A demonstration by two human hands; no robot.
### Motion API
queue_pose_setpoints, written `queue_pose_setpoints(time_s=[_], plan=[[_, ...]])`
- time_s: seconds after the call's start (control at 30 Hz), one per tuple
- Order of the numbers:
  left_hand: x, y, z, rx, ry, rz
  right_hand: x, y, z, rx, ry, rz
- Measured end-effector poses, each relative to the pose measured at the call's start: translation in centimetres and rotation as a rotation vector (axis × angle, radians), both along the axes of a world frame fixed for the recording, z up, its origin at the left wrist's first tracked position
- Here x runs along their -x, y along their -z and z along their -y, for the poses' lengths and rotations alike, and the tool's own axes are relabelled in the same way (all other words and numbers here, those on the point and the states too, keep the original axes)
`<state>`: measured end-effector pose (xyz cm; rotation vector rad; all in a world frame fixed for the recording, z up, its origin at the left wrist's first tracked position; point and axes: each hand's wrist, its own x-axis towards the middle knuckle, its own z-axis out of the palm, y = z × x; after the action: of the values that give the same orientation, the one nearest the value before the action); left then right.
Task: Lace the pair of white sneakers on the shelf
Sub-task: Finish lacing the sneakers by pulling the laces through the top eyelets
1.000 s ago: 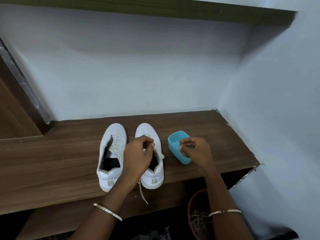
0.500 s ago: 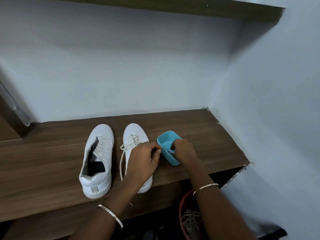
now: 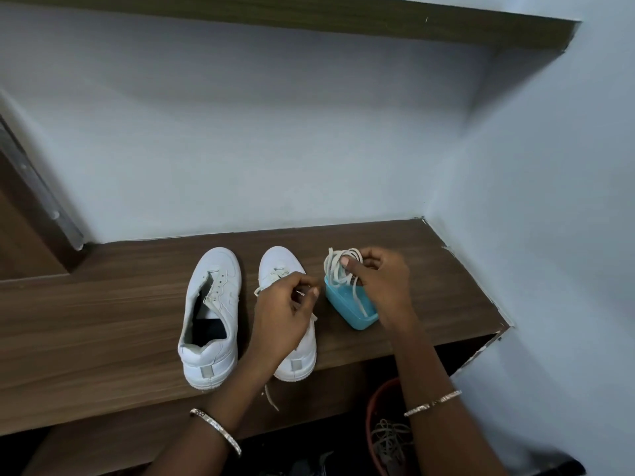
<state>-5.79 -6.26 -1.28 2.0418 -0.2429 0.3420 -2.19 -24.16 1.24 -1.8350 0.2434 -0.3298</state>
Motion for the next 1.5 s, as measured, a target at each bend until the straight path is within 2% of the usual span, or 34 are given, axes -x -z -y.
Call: queue_pose_setpoints(time_s=[0.1,0.23,0.43,0.6,0.7,0.9,1.03,1.17,1.23,1.37,1.5], plan=[[0.4,-1.1,-0.9,0.181,-0.006,-0.106,1.8,-1.8,-2.1,-0.285,-0.169,0.026],[1.0,-2.8,-2.7,0.352,0.079,-0.188,3.7,-2.9,-5.0,-0.401,-0.278,-0.014],[1.7,-3.9,-7.2,0.575,-0.058,-0.258,4.9,-3.0,-8.2,-0.351,-0.362,-0.113],[1.2,-3.7,-11.1,0.63,-0.236,-0.32,4.5,-3.1,-8.8,-0.279,-0.363,-0.15],[0.9,-3.5,-12.9,0.744,-0.267,-0.361,4.1,-3.0,-8.5,-0.199,-0.323,-0.159],[0.8,-2.6,-16.3,1.048,-0.353,-0.58,3.2,-1.2,-6.8,-0.01,-0.163,-0.12],[0.6,-1.3,-18.6,1.162,-0.445,-0.673,2.6,-0.7,-5.6,-0.046,-0.037,-0.171],[0.7,-0.7,-19.2,1.041,-0.483,-0.698,1.9,-1.1,-4.9,-0.193,-0.03,-0.25],[0.8,-0.8,-18.7,0.93,-0.504,-0.642,1.9,-1.9,-5.5,-0.308,-0.077,-0.273],[1.4,-2.4,-16.3,0.565,-0.48,-0.434,2.4,-4.1,-8.3,-0.671,-0.276,-0.319],[1.6,-4.8,-13.9,0.121,-0.306,-0.369,3.1,-6.1,-11.0,-1.079,-0.491,-0.337]])
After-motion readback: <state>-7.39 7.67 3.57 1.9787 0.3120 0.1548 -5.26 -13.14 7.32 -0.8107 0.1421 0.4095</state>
